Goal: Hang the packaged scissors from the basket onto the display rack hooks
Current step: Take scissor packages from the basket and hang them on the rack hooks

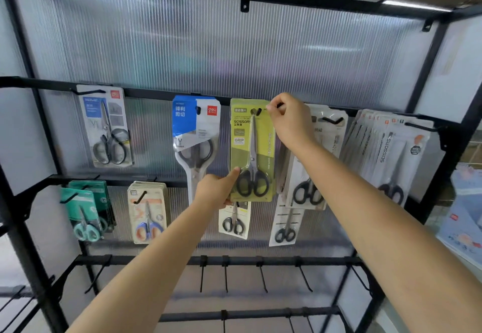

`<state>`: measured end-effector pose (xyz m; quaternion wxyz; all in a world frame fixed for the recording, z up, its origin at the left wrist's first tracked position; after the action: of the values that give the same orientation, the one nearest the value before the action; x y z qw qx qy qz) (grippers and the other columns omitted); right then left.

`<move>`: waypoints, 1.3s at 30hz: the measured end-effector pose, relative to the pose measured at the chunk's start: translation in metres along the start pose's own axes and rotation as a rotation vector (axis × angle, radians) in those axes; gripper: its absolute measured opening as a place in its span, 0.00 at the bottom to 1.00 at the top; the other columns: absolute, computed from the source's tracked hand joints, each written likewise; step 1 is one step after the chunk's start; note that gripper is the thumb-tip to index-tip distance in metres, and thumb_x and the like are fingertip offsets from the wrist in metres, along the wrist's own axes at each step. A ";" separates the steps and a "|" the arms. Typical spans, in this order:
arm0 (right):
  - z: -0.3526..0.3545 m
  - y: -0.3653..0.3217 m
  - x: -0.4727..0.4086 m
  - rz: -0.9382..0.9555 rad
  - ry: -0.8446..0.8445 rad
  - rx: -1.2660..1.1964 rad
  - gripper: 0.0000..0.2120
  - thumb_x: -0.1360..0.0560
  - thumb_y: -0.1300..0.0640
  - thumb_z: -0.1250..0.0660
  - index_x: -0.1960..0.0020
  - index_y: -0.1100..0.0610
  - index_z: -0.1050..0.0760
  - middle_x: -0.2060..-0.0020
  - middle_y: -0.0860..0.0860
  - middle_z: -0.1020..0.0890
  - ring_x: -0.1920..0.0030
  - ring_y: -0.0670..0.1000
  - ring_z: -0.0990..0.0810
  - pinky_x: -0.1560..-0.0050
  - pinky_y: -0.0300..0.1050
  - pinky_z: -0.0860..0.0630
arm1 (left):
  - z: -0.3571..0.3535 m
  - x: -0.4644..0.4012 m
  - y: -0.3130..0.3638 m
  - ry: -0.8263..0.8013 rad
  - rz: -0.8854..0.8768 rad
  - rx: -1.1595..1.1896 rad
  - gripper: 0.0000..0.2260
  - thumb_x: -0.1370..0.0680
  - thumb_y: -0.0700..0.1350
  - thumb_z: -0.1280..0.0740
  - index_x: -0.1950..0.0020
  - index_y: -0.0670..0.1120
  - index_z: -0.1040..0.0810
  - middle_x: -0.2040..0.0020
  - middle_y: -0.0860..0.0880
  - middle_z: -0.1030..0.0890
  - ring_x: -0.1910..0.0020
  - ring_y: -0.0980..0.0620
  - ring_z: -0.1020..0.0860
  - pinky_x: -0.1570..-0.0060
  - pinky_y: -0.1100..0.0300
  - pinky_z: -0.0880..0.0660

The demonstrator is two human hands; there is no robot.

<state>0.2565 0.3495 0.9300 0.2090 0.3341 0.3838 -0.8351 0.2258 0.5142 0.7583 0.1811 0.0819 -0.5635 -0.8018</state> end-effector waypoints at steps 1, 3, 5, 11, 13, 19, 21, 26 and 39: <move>0.001 -0.001 0.002 0.004 -0.002 0.006 0.08 0.21 0.58 0.38 0.46 0.61 0.25 0.54 0.54 0.20 0.53 0.53 0.22 0.51 0.47 0.26 | 0.000 0.002 0.001 0.000 -0.006 -0.020 0.23 0.24 0.62 0.37 0.62 0.41 0.25 0.63 0.42 0.19 0.62 0.45 0.18 0.56 0.54 0.19; 0.001 -0.003 0.008 0.018 -0.010 0.025 0.11 0.21 0.57 0.38 0.40 0.61 0.26 0.50 0.55 0.20 0.51 0.53 0.22 0.49 0.47 0.25 | 0.005 0.004 0.006 0.027 -0.050 -0.072 0.23 0.23 0.61 0.39 0.64 0.42 0.26 0.65 0.43 0.21 0.63 0.46 0.20 0.56 0.54 0.20; 0.003 -0.005 0.017 0.029 -0.006 0.051 0.14 0.21 0.56 0.38 0.37 0.60 0.28 0.50 0.55 0.21 0.51 0.53 0.22 0.49 0.50 0.24 | 0.010 0.013 0.015 0.062 -0.164 -0.203 0.24 0.20 0.60 0.44 0.65 0.42 0.28 0.67 0.45 0.24 0.66 0.47 0.24 0.62 0.56 0.25; 0.025 -0.013 0.069 0.005 0.052 0.213 0.17 0.21 0.56 0.39 0.35 0.60 0.31 0.42 0.56 0.25 0.44 0.52 0.25 0.46 0.45 0.28 | 0.035 0.065 0.028 0.308 -0.536 -0.479 0.22 0.17 0.54 0.51 0.59 0.41 0.28 0.66 0.45 0.28 0.65 0.45 0.29 0.66 0.56 0.35; 0.033 -0.010 0.094 -0.052 0.037 0.256 0.17 0.21 0.57 0.40 0.34 0.62 0.31 0.40 0.57 0.26 0.41 0.54 0.26 0.43 0.47 0.28 | 0.040 0.082 0.025 0.334 -0.662 -0.490 0.18 0.17 0.51 0.49 0.60 0.43 0.31 0.65 0.44 0.30 0.65 0.44 0.31 0.65 0.55 0.38; 0.063 0.020 0.204 -0.277 0.016 0.409 0.14 0.21 0.58 0.42 0.38 0.63 0.30 0.47 0.54 0.26 0.48 0.51 0.28 0.52 0.42 0.34 | -0.023 0.143 0.004 -0.014 -0.988 -0.570 0.16 0.17 0.47 0.47 0.63 0.41 0.35 0.66 0.41 0.31 0.65 0.41 0.30 0.67 0.53 0.39; 0.079 0.038 0.251 -0.386 0.003 0.495 0.16 0.20 0.56 0.42 0.36 0.62 0.31 0.42 0.56 0.26 0.43 0.55 0.27 0.48 0.45 0.33 | -0.068 0.168 -0.007 -0.204 -1.043 -0.596 0.17 0.17 0.48 0.49 0.59 0.39 0.31 0.62 0.38 0.28 0.60 0.38 0.27 0.63 0.49 0.33; 0.145 0.079 0.370 -0.657 -0.039 0.703 0.15 0.21 0.56 0.42 0.37 0.61 0.30 0.40 0.58 0.25 0.40 0.57 0.27 0.47 0.46 0.32 | -0.178 0.254 -0.044 -0.576 -1.136 -0.600 0.16 0.17 0.48 0.48 0.53 0.38 0.28 0.50 0.34 0.24 0.51 0.36 0.26 0.58 0.50 0.34; 0.254 0.191 0.656 -1.247 -0.090 0.674 0.15 0.20 0.58 0.44 0.37 0.65 0.32 0.44 0.61 0.27 0.45 0.60 0.26 0.51 0.48 0.32 | -0.386 0.434 -0.205 -1.148 -1.252 -1.044 0.15 0.18 0.48 0.46 0.38 0.38 0.32 0.40 0.39 0.29 0.40 0.39 0.30 0.47 0.47 0.31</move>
<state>-0.1809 -0.0276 0.4858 -0.4072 0.0640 0.2151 -0.8853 -0.0849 0.0720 0.4624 -0.5609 -0.1258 0.0022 -0.8183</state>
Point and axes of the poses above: each hand's wrist, its own x-axis away from the middle knuckle, its own z-axis out of the back of the hand, y = z × x, the point moved 8 cm from there along -x, towards the middle knuckle
